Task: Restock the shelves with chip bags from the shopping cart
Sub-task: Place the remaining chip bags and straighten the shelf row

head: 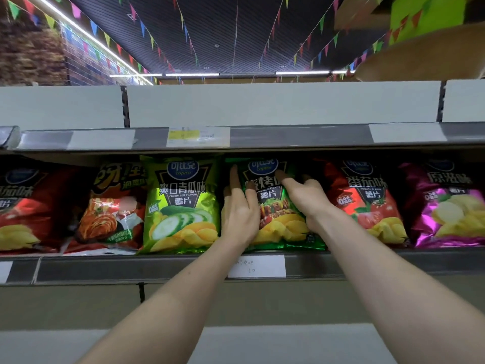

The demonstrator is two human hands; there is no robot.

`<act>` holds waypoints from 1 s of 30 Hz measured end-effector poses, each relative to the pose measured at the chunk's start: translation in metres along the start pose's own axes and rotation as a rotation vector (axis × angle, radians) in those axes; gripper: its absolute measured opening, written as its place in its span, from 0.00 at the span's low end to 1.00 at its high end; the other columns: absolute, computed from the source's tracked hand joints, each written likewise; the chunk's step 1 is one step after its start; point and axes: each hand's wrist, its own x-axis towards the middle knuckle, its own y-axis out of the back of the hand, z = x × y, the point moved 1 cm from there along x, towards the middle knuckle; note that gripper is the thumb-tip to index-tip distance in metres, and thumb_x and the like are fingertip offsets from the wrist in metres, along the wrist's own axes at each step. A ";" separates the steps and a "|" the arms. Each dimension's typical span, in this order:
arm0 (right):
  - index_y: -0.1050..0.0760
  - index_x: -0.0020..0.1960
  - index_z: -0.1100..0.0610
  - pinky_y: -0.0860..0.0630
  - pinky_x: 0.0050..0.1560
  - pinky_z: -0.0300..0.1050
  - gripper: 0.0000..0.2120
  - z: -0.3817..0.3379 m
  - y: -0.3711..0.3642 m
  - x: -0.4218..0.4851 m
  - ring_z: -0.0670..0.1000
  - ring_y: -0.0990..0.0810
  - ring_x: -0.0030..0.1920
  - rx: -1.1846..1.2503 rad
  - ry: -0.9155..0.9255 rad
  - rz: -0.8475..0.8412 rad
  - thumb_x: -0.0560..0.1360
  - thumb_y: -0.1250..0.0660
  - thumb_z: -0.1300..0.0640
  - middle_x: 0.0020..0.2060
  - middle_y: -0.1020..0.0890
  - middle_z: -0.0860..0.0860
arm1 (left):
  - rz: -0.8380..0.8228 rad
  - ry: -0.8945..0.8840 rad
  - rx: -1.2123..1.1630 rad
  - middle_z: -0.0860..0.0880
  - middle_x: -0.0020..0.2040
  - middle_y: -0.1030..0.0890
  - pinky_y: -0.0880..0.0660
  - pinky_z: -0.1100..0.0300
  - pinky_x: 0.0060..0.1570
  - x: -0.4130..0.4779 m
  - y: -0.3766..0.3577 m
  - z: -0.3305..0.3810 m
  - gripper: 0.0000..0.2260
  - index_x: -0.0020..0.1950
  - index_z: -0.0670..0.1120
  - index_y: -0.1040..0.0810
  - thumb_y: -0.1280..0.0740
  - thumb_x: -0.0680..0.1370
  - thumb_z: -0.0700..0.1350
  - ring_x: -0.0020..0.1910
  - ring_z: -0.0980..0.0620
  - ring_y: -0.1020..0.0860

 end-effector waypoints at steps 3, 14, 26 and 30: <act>0.27 0.60 0.62 0.20 0.52 0.55 0.22 0.003 0.005 0.001 0.58 0.17 0.47 0.050 0.035 0.034 0.71 0.28 0.51 0.47 0.17 0.58 | -0.018 -0.062 0.040 0.36 0.71 0.34 0.33 0.51 0.51 0.000 -0.004 -0.004 0.19 0.72 0.36 0.36 0.48 0.84 0.44 0.58 0.37 0.30; 0.42 0.76 0.60 0.35 0.70 0.54 0.43 0.007 0.012 0.004 0.57 0.31 0.68 0.197 -0.010 0.005 0.72 0.33 0.35 0.69 0.30 0.55 | 0.040 -0.090 -0.093 0.43 0.69 0.33 0.41 0.63 0.51 -0.001 -0.002 -0.003 0.22 0.77 0.50 0.43 0.46 0.83 0.44 0.51 0.56 0.36; 0.34 0.73 0.59 0.34 0.54 0.38 0.29 0.001 0.006 0.014 0.54 0.25 0.59 0.097 0.219 0.170 0.76 0.30 0.50 0.61 0.23 0.54 | 0.077 -0.129 0.035 0.39 0.73 0.37 0.35 0.53 0.59 0.005 -0.007 -0.001 0.24 0.79 0.51 0.45 0.47 0.83 0.42 0.63 0.40 0.31; 0.38 0.73 0.59 0.32 0.60 0.44 0.31 -0.003 0.013 -0.001 0.58 0.28 0.64 -0.098 0.279 0.193 0.77 0.33 0.46 0.63 0.26 0.56 | 0.125 -0.134 0.069 0.40 0.74 0.40 0.40 0.54 0.67 0.000 -0.003 0.005 0.23 0.78 0.48 0.43 0.45 0.83 0.46 0.71 0.41 0.38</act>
